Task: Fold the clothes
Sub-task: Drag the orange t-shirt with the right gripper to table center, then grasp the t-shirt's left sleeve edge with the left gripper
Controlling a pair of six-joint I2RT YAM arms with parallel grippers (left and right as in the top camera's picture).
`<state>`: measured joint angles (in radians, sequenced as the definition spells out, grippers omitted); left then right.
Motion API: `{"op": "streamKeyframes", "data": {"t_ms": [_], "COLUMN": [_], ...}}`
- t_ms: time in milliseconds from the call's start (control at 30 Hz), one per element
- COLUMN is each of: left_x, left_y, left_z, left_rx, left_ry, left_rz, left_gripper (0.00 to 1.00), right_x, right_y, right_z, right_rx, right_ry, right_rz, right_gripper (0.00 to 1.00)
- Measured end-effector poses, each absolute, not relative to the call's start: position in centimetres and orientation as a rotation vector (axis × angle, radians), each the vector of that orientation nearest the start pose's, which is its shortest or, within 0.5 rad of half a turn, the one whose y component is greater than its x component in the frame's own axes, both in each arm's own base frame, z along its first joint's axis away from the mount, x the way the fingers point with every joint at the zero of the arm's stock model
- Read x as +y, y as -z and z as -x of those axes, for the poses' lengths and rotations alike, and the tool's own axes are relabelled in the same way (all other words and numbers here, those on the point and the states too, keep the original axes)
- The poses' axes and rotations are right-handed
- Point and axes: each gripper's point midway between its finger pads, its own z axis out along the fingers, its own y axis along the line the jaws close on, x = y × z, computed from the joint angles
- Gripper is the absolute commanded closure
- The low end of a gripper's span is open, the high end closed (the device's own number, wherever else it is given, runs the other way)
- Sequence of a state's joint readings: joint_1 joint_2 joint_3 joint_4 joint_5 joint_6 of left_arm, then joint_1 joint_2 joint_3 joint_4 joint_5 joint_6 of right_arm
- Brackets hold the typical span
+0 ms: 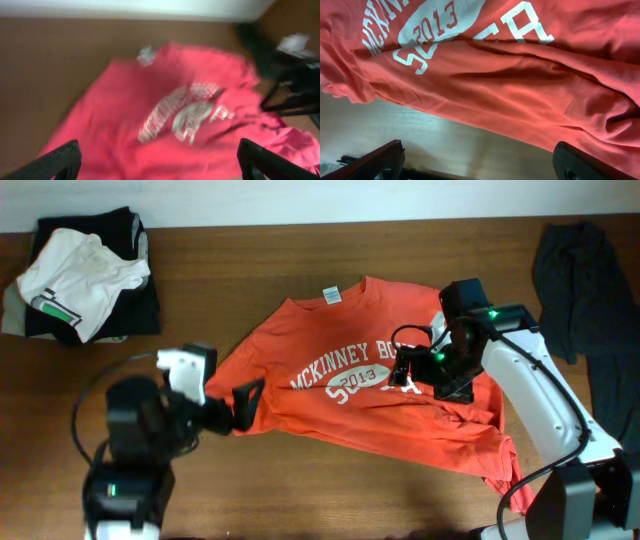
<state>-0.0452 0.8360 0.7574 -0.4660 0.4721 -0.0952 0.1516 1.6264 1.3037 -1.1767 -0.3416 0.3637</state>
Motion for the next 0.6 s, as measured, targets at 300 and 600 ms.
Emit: {"op": "streamKeyframes", "data": {"t_ms": [300, 600], "left_x": [-5.5, -2.4], "left_y": [-7.0, -0.6], "left_z": [-31.5, -29.8], "left_rx": [2.948, 3.140], "left_ry": [0.395, 0.083], "left_rz": [0.252, 0.512], "left_gripper": [0.01, 0.01], "right_x": [10.2, 10.2], "right_y": [-12.1, -12.1], "right_z": [-29.0, -29.0], "right_rx": [3.100, 3.101], "right_ry": [-0.545, -0.544], "right_rz": [-0.316, -0.317], "right_gripper": [0.01, 0.01]}}
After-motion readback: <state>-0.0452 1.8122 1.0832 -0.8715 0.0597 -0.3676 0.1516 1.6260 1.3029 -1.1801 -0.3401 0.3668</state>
